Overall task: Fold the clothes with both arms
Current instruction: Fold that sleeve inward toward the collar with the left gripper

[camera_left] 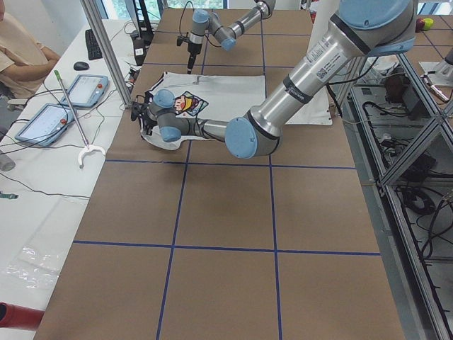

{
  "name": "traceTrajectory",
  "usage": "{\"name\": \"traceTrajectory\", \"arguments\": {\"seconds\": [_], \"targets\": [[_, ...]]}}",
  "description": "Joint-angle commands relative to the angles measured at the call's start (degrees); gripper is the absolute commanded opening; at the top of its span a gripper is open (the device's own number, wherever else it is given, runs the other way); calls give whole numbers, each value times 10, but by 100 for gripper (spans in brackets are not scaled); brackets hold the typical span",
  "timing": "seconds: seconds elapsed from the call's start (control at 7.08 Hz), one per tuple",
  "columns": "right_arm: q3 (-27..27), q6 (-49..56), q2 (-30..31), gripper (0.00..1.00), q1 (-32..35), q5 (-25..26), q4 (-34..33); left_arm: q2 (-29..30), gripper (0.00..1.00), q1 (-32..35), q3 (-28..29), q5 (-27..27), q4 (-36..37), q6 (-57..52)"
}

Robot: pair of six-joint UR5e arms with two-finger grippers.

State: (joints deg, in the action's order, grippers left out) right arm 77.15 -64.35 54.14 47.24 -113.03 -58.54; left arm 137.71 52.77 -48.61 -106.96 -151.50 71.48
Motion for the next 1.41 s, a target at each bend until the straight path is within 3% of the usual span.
{"name": "traceTrajectory", "arguments": {"seconds": [0.0, 0.28, 0.71, 0.99, 1.13, 1.27], "targets": [[0, -1, 0, 100, -1, 0, 0, 17, 0, -53, -49, 3, 12, 93], [-1, -1, 1, 100, -2, 0, 0, 36, 0, -94, -28, 87, 23, 113], [-1, -1, 1, 100, -2, 0, 0, 59, 0, -92, 62, 151, -4, 92], [-1, 1, 2, 100, -2, 1, 0, 62, 0, -74, 62, 156, -5, 93], [1, -2, 5, 100, -3, 5, 0, 77, 8, -73, 62, 156, -5, 94], [2, -2, 4, 100, -7, 11, 0, 97, 37, -76, 57, 152, -5, 98]]}}
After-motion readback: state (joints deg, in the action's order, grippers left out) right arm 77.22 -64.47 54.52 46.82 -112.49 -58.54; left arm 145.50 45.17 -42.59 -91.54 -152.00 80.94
